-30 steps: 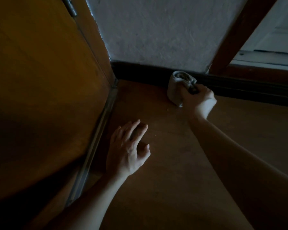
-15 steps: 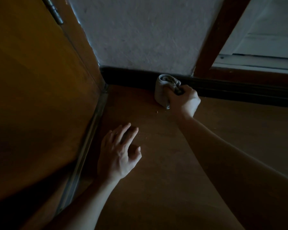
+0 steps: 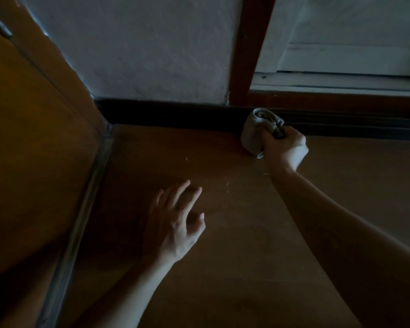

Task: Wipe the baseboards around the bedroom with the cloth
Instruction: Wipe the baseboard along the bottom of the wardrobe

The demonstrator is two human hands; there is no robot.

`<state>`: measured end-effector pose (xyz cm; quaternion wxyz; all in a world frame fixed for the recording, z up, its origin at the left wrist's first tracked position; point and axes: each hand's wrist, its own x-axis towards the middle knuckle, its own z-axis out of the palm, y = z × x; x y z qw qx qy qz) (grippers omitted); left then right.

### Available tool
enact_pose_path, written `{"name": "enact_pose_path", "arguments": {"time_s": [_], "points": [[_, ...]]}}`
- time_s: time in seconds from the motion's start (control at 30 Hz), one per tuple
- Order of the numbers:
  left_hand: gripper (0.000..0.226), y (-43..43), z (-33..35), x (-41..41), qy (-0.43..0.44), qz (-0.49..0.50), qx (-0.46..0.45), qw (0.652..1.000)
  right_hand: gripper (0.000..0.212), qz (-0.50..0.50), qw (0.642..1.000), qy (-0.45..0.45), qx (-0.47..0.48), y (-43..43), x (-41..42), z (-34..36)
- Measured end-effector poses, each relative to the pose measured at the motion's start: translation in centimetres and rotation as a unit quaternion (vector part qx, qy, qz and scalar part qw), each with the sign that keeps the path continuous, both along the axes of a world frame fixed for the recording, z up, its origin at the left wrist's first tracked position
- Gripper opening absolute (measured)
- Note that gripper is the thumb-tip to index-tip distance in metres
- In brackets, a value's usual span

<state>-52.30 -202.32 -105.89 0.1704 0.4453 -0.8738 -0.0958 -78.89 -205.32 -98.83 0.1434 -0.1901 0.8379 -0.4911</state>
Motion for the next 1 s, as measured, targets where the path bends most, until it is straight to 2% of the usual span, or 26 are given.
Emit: {"name": "enact_pose_path", "arguments": {"time_s": [0.23,0.4,0.6,0.73,1.0], "points": [[0.056,0.1,0.1,-0.3,-0.015,0.002,-0.019,1.0,0.017,0.03,0.999,-0.012,-0.003,-1.2,1.5,-0.3],[0.056,0.1,0.2,-0.3,-0.021,0.003,-0.018,1.0,0.02,-0.032,0.999,-0.019,-0.014,-0.4,0.2,-1.1],[0.056,0.1,0.1,-0.2,-0.025,0.002,-0.012,1.0,0.019,-0.003,1.0,-0.027,-0.015,-0.5,0.2,-0.9],[0.057,0.1,0.0,-0.2,-0.025,0.003,-0.007,1.0,0.016,-0.031,0.999,-0.025,-0.021,0.3,-0.9,-1.1],[0.055,0.3,0.1,-0.2,-0.002,0.001,-0.017,1.0,0.017,0.035,0.997,-0.052,-0.034,-4.0,5.6,-1.3]]}}
